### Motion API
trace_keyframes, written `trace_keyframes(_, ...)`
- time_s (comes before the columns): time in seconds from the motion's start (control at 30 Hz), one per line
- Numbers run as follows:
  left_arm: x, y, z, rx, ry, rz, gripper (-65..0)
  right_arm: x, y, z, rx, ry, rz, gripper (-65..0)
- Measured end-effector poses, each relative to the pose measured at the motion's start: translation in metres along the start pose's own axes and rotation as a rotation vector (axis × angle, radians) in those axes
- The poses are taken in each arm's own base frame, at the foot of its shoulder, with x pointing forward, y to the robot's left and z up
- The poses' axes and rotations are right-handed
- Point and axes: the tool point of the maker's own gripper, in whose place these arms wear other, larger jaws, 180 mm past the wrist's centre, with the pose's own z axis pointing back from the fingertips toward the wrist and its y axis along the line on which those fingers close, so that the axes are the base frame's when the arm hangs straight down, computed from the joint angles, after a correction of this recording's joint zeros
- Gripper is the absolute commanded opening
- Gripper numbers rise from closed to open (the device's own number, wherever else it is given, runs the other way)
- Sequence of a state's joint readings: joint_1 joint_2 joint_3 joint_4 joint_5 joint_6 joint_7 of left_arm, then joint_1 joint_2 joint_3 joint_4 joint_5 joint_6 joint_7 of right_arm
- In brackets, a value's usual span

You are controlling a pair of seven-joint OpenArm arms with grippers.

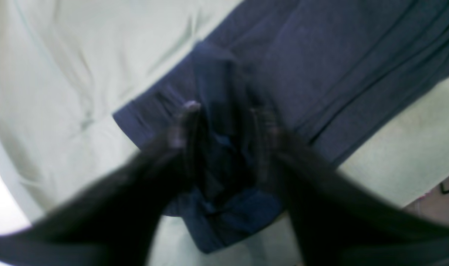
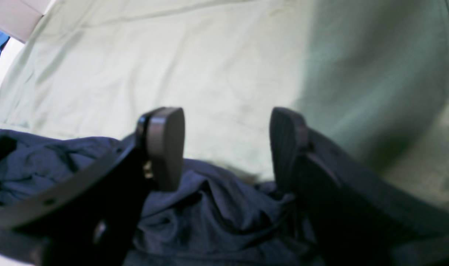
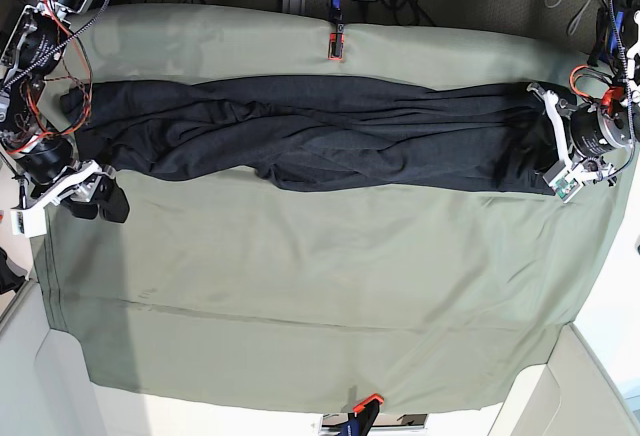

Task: Fold the T-shirt properly
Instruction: 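Grasp the end of the shirt strip with the left gripper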

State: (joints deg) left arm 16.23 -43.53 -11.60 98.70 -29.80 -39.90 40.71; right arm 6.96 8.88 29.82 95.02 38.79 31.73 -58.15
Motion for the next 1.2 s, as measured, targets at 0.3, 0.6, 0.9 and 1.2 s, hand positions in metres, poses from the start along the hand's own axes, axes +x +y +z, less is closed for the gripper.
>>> trace_keyframes(0.3, -0.001, 0.054, 0.014, 0.239, -0.060, 0.189, -25.5, 0.000, 0.000, 0.000, -0.001, 0.001, 0.000, -28.6)
trace_keyframes(0.6, -0.043, 0.076, 0.030, 0.165, -0.211, 0.599, -25.5, 0.000, 0.000, 0.000, 0.000, 0.000, 0.000, -28.6)
trace_keyframes(0.9, -0.101, 0.071, 0.003, 0.054, -0.233, 1.005, -25.5, -0.001, 0.000, 0.000, -0.001, 0.002, -0.001, -28.6)
trace_keyframes(1.2, -0.085, 0.046, 0.005, -0.145, -0.270, 1.140, -25.5, -0.001, 0.000, 0.000, -0.001, 0.004, -0.001, -28.6)
